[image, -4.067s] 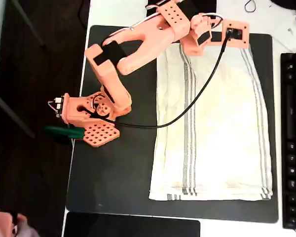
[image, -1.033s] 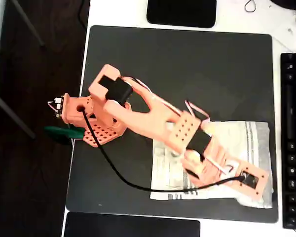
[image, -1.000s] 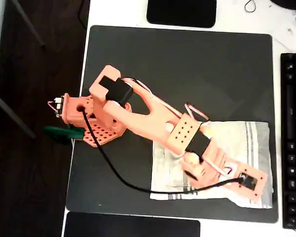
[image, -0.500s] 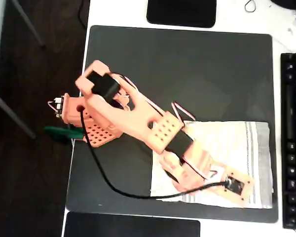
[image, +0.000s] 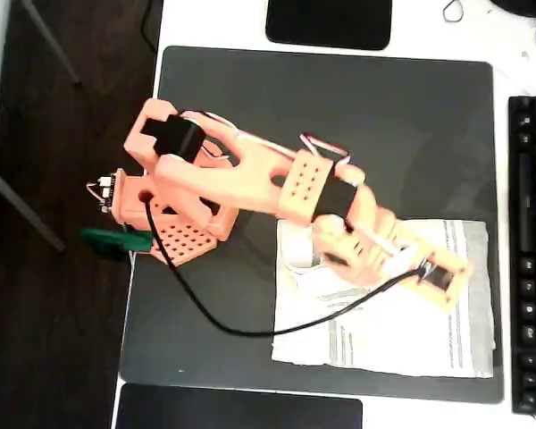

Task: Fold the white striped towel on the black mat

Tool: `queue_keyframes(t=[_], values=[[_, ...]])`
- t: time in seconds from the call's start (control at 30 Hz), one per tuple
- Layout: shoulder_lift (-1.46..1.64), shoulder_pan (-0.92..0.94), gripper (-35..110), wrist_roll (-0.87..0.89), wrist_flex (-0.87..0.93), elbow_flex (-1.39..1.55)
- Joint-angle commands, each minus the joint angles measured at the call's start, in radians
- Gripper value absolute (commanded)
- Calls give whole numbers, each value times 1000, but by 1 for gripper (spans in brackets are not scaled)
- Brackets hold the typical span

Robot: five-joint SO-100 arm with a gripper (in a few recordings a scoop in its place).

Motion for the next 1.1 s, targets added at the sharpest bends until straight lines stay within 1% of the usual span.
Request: queue_keyframes(t=[0.0,0.07,0.13,0.27,0.33,0.47,0.57,0.7,0.73,0.77,0.83,0.93,1.07], values=[[-21,-25,10,63,-84,43],[-54,-17,7,83,-169,109],[-77,0,5,74,-190,163],[-44,74,3,31,-112,193],[3,137,2,-21,-44,204],[141,288,0,-124,21,304],[255,371,2,-104,35,393],[448,436,5,29,89,512],[503,449,12,87,77,560],[546,457,16,123,69,606],[611,451,19,198,41,681],[612,428,25,356,-46,724],[584,433,30,413,-64,741]])
